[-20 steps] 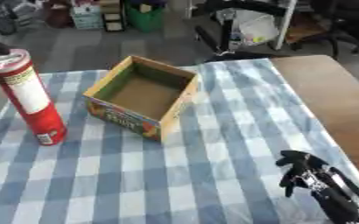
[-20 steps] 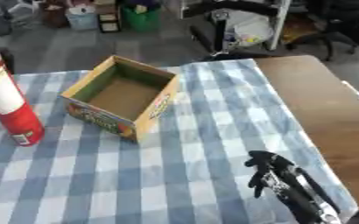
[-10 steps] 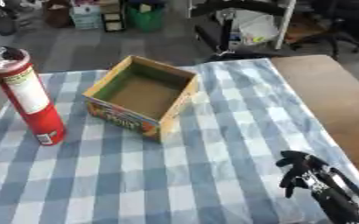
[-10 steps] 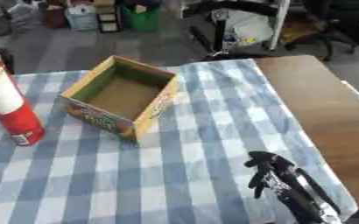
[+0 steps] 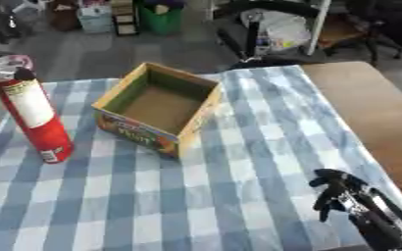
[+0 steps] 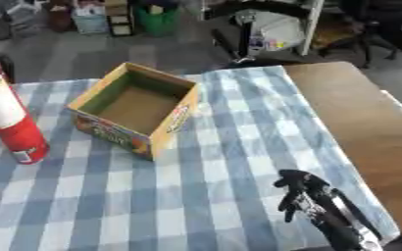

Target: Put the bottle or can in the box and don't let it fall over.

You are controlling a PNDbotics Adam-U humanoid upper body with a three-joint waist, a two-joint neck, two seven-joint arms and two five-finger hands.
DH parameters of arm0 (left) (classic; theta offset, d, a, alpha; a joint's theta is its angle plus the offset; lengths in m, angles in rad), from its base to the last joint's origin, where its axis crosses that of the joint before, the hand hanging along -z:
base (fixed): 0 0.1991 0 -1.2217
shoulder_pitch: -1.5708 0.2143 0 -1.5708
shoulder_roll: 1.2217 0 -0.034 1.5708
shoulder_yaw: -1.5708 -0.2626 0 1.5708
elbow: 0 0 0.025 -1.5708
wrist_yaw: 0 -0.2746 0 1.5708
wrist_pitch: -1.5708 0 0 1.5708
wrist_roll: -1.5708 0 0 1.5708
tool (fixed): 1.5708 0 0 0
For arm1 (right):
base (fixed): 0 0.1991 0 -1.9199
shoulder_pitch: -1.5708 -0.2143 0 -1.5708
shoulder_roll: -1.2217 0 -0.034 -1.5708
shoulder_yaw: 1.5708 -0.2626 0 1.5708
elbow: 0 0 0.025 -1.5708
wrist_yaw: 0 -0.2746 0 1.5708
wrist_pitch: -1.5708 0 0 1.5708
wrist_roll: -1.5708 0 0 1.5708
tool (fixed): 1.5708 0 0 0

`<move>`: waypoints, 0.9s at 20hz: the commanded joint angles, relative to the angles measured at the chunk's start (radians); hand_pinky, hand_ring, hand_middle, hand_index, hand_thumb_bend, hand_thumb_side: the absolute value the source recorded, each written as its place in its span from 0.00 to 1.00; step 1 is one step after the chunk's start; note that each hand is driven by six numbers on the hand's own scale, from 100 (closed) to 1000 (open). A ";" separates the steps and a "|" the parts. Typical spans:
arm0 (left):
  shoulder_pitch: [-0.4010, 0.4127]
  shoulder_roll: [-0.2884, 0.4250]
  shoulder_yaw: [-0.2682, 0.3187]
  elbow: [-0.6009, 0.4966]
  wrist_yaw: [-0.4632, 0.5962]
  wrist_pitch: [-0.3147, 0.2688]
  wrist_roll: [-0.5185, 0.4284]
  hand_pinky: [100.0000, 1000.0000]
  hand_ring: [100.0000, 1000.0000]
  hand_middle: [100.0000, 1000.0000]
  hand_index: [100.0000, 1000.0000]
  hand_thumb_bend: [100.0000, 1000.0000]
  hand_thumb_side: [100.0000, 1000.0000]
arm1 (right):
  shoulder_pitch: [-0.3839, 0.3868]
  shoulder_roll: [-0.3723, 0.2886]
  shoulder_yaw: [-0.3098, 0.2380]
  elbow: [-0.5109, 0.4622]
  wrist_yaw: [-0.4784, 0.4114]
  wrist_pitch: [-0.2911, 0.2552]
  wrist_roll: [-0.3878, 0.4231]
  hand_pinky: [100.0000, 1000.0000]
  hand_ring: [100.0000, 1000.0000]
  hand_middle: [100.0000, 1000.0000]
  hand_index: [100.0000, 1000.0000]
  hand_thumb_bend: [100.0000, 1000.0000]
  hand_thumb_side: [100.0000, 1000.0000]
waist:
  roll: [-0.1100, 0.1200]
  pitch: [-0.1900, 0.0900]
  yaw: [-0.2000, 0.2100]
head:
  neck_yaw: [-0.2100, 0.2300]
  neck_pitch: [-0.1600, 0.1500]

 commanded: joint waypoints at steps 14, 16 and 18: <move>-0.004 -0.006 -0.009 0.037 -0.135 -0.350 -0.305 0.39 0.56 0.66 0.78 0.24 0.37 | -0.014 -0.010 0.001 -0.013 -0.011 -0.001 0.001 0.30 0.44 0.63 0.79 0.00 0.56 | -0.001 -0.003 -0.006 | 0.000 -0.015; -0.003 -0.005 -0.010 0.038 -0.131 -0.360 -0.305 0.35 0.53 0.63 0.76 0.16 0.29 | -0.013 -0.010 0.000 -0.013 -0.011 -0.001 0.001 0.30 0.44 0.63 0.79 0.00 0.56 | -0.001 -0.003 -0.005 | -0.001 -0.015; -0.002 -0.003 -0.012 0.039 -0.123 -0.368 -0.305 0.27 0.48 0.58 0.73 0.04 0.16 | -0.013 -0.010 0.000 -0.013 -0.010 0.000 0.000 0.30 0.44 0.63 0.79 0.00 0.56 | -0.001 -0.004 -0.005 | -0.001 -0.015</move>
